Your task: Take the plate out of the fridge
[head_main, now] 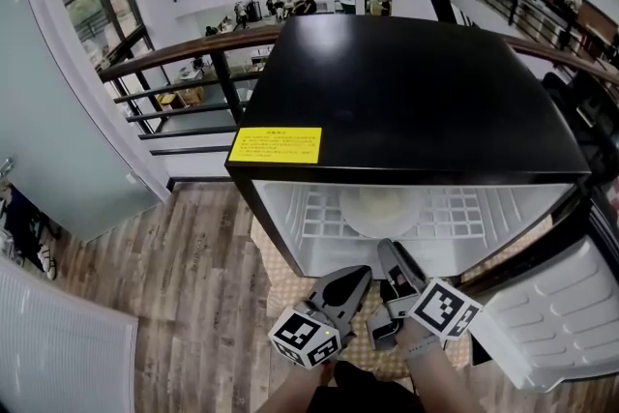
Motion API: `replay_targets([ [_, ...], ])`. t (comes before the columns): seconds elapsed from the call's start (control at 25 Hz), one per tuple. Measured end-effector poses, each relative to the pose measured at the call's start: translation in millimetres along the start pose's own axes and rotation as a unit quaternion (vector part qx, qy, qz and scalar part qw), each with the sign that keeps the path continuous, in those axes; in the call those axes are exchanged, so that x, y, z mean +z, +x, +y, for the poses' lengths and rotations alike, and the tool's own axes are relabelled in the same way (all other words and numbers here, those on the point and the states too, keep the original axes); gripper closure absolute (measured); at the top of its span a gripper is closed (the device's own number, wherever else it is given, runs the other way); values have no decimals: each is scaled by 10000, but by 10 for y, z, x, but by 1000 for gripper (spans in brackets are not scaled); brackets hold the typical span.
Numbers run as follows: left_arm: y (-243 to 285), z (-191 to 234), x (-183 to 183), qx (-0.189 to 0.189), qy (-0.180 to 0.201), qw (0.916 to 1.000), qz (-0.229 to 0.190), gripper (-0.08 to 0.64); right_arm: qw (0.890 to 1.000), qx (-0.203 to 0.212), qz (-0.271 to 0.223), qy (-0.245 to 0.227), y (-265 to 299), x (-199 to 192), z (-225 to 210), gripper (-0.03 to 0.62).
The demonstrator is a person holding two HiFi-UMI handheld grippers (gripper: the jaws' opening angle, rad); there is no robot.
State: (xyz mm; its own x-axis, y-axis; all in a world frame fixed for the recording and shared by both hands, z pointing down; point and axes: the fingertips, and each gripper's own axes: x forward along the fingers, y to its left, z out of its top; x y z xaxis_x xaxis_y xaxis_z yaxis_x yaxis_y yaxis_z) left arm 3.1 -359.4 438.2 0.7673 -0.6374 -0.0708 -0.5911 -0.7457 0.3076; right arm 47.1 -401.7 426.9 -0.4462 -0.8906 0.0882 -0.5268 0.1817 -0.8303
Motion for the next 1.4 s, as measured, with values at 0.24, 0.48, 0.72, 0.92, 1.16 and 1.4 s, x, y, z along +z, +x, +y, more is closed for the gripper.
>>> replay_targets([
  [0.24, -1, 48, 24, 38, -22, 10000, -39, 549, 9963, -118, -147, 834, 171, 64, -25, 408],
  [0.48, -32, 75, 18, 75, -29, 10000, -42, 549, 9886, -392, -336, 1413, 297, 118, -137, 410],
  [0.72, -88, 117, 31, 143, -38, 9999, -52, 549, 9859, -406, -294, 1594, 289, 105, -88, 449],
  [0.92, -108, 110, 53, 134, -33, 9999, -71, 549, 9843, -403, -234, 1702, 228, 82, -86, 454],
  [1.16, -95, 70, 70, 90, -35, 9999, -83, 549, 9794, -263, -239, 1989, 128, 49, -58, 479],
  [1.4, -83, 34, 71, 53, -35, 9999, -106, 549, 9755, -188, -253, 2178, 76, 35, -68, 489],
])
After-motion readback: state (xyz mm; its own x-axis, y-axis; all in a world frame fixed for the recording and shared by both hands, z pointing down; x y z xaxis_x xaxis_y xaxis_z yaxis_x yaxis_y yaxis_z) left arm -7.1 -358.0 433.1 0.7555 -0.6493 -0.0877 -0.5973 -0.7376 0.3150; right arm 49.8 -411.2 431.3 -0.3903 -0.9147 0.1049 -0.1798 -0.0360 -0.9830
